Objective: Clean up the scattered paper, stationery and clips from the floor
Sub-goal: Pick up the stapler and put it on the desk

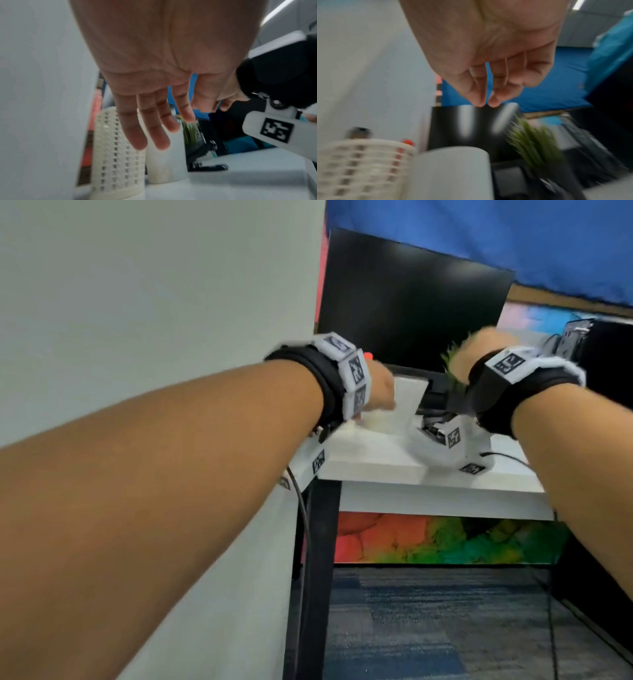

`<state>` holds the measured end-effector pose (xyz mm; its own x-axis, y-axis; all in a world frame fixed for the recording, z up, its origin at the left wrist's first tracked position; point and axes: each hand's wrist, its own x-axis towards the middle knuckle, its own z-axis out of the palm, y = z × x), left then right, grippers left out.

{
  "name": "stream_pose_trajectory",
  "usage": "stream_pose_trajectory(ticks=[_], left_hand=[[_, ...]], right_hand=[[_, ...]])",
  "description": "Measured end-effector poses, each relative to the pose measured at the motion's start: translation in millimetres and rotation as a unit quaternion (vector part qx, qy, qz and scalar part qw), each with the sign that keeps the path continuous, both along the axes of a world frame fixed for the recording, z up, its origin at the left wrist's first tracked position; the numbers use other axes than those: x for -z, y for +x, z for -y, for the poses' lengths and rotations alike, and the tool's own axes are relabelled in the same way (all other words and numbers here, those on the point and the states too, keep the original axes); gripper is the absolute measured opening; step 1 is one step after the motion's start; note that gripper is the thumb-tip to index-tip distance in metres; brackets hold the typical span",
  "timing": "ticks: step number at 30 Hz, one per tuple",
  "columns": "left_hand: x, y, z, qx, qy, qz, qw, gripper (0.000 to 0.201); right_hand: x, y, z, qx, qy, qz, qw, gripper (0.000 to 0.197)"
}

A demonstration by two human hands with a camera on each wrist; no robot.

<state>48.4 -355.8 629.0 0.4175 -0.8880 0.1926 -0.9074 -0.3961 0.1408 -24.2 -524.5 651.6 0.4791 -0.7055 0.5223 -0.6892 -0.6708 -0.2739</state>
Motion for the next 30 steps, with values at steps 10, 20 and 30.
stream_pose_trajectory(ticks=[10, 20, 30], left_hand=[[56, 74, -156, -0.108, -0.135, -0.172, 0.970, 0.013], [298, 139, -333, -0.295, -0.001, -0.236, 0.926, 0.012], [533, 125, -393, -0.325, 0.132, -0.341, 0.872, 0.009]], right_hand=[[55, 83, -211, -0.358, 0.021, 0.061, 0.932, 0.019], [325, 162, -301, -0.404, 0.072, -0.331, 0.850, 0.025], [561, 155, -276, -0.323, 0.134, -0.510, 0.786, 0.032]])
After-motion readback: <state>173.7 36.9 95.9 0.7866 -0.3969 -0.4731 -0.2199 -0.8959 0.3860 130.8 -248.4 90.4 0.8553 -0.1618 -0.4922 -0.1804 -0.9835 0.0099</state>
